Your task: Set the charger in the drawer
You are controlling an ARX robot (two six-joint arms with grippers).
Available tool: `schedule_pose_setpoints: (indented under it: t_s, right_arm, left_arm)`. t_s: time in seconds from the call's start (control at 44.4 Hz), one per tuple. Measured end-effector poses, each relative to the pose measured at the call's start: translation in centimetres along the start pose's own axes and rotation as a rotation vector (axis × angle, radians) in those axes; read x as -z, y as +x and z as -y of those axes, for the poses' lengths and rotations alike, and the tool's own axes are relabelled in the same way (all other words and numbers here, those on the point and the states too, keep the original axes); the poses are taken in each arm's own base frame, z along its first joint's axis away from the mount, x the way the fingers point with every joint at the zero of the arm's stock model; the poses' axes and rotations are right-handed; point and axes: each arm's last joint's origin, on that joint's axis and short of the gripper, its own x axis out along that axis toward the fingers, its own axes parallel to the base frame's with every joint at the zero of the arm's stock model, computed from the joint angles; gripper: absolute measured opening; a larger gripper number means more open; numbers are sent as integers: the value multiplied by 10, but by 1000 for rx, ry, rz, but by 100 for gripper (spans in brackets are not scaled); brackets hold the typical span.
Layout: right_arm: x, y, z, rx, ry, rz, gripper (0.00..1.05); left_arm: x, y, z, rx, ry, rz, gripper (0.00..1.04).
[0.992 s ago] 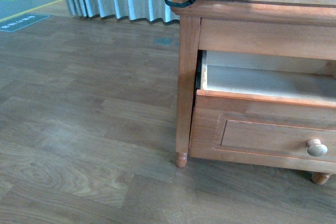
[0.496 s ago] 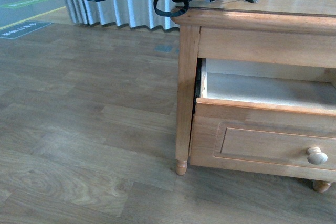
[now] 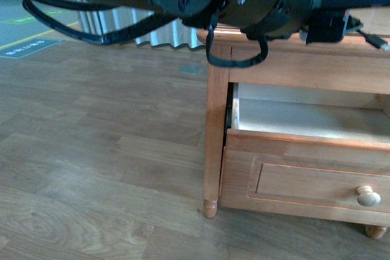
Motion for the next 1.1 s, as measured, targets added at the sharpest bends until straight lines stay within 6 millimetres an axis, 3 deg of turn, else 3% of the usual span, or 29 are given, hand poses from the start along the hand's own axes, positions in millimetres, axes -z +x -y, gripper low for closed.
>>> schedule_pose_setpoints:
  t_s: [0.315, 0.496, 0.608, 0.766, 0.924, 1.014, 1.104]
  right_arm:
    - [0, 0, 0, 0, 0, 0, 96]
    - [0, 0, 0, 0, 0, 0, 96]
    - [0, 0, 0, 0, 0, 0, 96]
    - [0, 0, 0, 0, 0, 0, 96]
    - [0, 0, 0, 0, 0, 0, 96]
    - [0, 0, 0, 0, 0, 0, 96]
    - [0, 0, 0, 0, 0, 0, 96]
  left_arm:
    - [27, 9, 1, 17, -31, -64, 27]
    - [57, 23, -7, -53, -61, -135, 28]
    - [61, 24, -10, -99, -63, -141, 48]
    - [42, 12, -13, -200, -57, -78, 78]
    - [8, -25, -10, -268, -52, 29, 100]
    - [-10, -49, -8, -301, -51, 85, 98]
    - [-27, -85, -7, -352, -44, 151, 99]
